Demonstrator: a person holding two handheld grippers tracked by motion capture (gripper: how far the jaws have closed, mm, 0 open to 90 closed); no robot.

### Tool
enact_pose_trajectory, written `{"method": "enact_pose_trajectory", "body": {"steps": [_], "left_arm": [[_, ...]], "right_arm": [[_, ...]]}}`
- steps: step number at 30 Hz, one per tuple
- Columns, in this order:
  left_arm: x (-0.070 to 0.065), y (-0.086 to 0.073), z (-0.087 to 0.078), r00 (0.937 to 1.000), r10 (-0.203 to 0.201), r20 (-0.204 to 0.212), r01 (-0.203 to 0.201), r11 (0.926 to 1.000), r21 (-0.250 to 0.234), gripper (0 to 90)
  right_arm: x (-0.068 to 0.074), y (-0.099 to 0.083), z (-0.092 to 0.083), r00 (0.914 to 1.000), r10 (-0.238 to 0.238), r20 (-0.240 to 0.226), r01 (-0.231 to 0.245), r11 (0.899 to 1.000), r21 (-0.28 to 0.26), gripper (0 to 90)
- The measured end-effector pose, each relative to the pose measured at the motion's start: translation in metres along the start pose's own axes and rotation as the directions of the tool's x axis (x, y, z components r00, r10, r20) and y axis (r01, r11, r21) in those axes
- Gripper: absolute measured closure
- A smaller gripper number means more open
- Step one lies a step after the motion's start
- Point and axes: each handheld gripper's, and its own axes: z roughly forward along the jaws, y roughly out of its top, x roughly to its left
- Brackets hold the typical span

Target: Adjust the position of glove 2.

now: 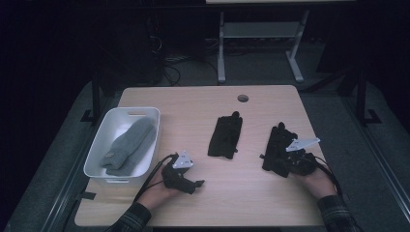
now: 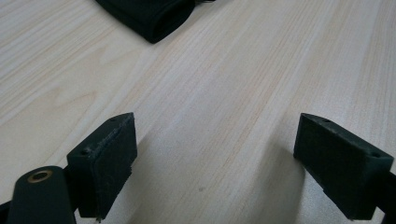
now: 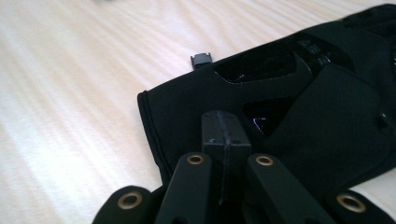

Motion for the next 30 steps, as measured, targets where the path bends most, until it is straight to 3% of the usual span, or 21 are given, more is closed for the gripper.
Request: {"method": "enact_pose_trajectory", "body": {"steps": [7, 14, 19, 24, 27, 30], "left_arm": [[0.0, 0.0, 0.0, 1.0, 0.003, 0.002, -0.003, 1.0, 0.001, 12.4], [0.0, 0.0, 0.0, 1.0, 0.003, 0.002, -0.003, 1.0, 0.0, 12.5], [0.0, 0.0, 0.0, 1.0, 0.003, 0.002, -0.003, 1.0, 0.0, 12.5], [0.0, 0.0, 0.0, 1.0, 0.003, 0.002, -0.003, 1.0, 0.0, 12.5], [0.0, 0.0, 0.0, 1.0, 0.003, 0.002, -0.003, 1.0, 0.0, 12.5], [0.0, 0.0, 0.0, 1.0, 0.003, 0.002, -0.003, 1.0, 0.0, 12.5]], "right_arm": [[0.023, 0.004, 0.004, 0.997, -0.035, -0.069, 0.036, 0.999, 0.016, 90.0], [0.048, 0.008, 0.008, 0.9887, -0.084, -0.124, 0.088, 0.996, 0.03, 90.0], [0.066, 0.005, 0.007, 0.9775, -0.096, -0.188, 0.102, 0.994, 0.024, 90.0], [0.082, 0.002, 0.005, 0.9676, -0.12, -0.222, 0.131, 0.991, 0.035, 90.0], [0.084, 0.003, 0.001, 0.9662, -0.149, -0.211, 0.156, 0.988, 0.017, 90.0], [0.075, 0.009, -0.009, 0.9747, -0.132, -0.18, 0.129, 0.991, -0.03, 90.0]]}}
